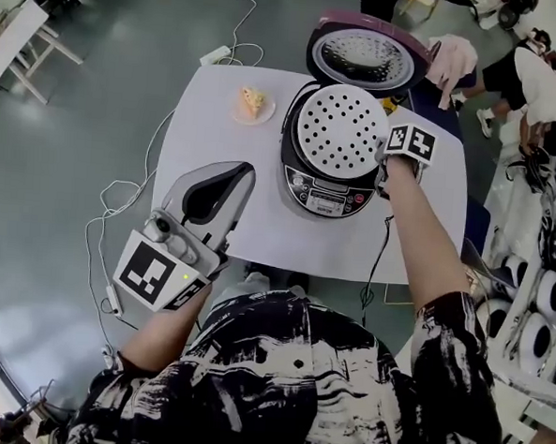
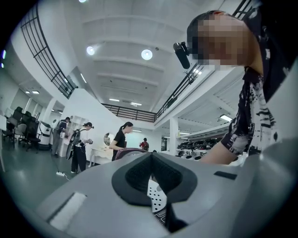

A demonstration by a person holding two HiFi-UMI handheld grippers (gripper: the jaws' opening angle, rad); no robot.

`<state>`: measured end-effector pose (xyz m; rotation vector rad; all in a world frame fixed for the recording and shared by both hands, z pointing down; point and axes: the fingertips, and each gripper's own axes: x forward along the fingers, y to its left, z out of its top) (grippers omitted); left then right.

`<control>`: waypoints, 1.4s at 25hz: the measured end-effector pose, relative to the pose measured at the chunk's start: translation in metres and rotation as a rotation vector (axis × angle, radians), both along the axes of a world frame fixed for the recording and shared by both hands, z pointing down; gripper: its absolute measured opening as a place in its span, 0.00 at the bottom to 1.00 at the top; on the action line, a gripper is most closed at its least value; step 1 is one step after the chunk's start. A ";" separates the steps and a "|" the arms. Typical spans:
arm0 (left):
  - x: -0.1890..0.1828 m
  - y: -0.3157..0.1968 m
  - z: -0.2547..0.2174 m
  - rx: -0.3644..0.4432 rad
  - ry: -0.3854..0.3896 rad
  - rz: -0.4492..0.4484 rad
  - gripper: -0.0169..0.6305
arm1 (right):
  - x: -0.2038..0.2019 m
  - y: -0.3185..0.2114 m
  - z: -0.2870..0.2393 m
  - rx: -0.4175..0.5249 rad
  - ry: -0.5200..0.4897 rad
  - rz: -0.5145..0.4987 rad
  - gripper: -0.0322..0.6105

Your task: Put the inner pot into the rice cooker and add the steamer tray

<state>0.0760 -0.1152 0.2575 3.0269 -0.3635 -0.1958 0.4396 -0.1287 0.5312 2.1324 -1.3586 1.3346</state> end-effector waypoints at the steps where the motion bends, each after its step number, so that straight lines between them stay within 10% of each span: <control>1: 0.002 -0.002 -0.001 -0.002 -0.004 -0.003 0.03 | 0.002 -0.001 0.004 -0.018 0.006 -0.001 0.06; 15: 0.017 -0.005 -0.003 -0.029 -0.008 -0.025 0.03 | -0.007 -0.017 0.015 -0.212 0.210 -0.290 0.19; 26: 0.047 0.004 -0.016 -0.026 -0.010 0.023 0.03 | 0.000 -0.004 -0.006 -0.163 0.213 -0.350 0.34; 30: 0.061 0.013 -0.021 -0.013 -0.015 0.053 0.03 | -0.008 -0.002 -0.049 0.043 0.144 -0.311 0.32; 35: 0.081 0.019 -0.021 -0.016 -0.039 0.083 0.03 | -0.056 0.021 -0.176 0.540 0.105 -0.374 0.30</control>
